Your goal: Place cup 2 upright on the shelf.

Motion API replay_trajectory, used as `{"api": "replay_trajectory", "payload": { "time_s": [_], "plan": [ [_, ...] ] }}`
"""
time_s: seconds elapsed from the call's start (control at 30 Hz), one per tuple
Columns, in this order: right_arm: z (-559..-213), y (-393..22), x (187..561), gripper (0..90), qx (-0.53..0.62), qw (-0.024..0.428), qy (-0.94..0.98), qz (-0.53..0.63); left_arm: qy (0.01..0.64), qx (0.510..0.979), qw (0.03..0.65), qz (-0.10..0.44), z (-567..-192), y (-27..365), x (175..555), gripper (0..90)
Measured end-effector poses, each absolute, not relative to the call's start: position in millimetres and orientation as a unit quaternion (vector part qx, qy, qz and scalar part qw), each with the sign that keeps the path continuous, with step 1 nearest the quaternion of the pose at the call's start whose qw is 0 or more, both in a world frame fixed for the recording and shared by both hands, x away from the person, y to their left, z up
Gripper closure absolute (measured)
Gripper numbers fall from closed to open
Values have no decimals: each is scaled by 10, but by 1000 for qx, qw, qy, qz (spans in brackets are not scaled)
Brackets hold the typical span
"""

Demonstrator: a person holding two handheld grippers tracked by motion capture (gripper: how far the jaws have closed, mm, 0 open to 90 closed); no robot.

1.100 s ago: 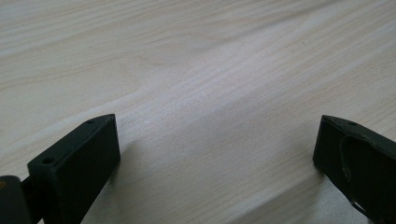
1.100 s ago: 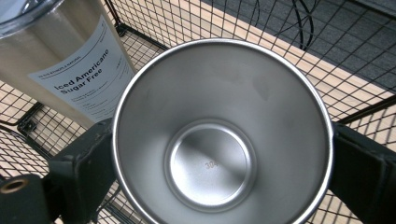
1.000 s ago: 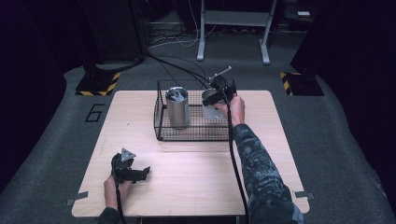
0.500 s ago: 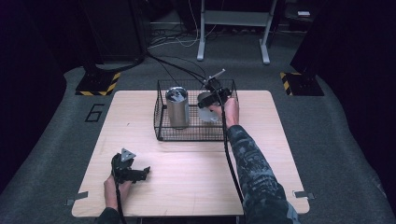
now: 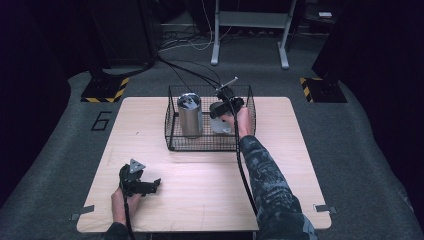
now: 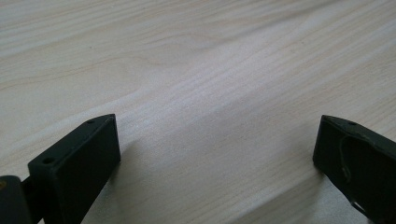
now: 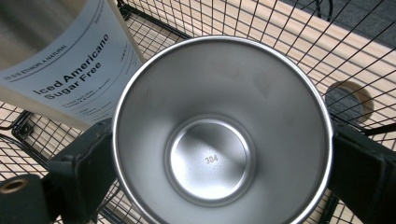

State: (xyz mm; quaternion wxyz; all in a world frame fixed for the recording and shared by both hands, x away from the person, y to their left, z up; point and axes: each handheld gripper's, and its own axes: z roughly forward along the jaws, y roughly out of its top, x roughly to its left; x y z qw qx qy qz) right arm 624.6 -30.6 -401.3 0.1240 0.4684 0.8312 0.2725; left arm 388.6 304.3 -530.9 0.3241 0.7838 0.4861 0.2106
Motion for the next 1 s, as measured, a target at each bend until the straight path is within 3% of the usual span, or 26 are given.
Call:
{"api": "replay_trajectory", "payload": {
  "time_s": [1.0],
  "plan": [
    [-4196, -338, 6275, 49, 477, 115, 834, 253, 486, 784, 325, 210, -5310, 3042, 3885, 6]
  ]
}}
